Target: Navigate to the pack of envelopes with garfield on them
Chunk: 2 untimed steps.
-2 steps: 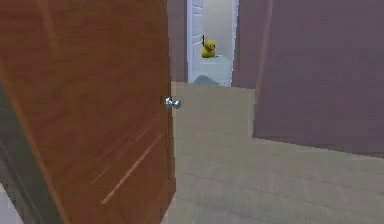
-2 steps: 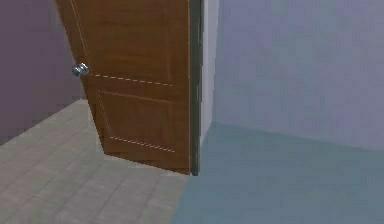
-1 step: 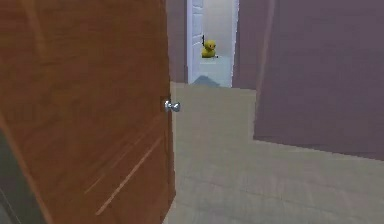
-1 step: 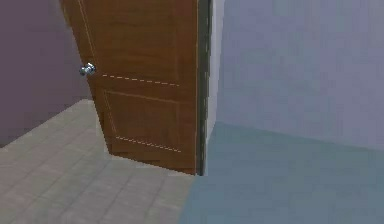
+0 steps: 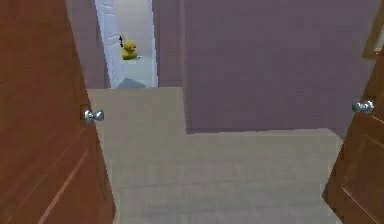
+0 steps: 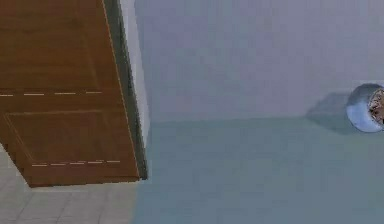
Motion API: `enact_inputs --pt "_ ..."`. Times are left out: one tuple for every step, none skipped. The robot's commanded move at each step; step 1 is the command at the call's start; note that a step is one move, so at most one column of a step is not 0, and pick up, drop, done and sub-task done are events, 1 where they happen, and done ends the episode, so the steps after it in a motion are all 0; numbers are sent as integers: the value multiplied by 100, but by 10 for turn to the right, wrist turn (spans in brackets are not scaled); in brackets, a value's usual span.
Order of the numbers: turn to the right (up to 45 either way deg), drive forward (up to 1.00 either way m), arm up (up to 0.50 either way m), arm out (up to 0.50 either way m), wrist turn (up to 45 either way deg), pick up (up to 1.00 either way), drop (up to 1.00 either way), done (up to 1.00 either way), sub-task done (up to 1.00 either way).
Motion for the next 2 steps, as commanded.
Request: enact_inputs --pt "0 95 0 0 0 0 0 0 0" --pt "-210 0 0 0 0 0 0 0 0"
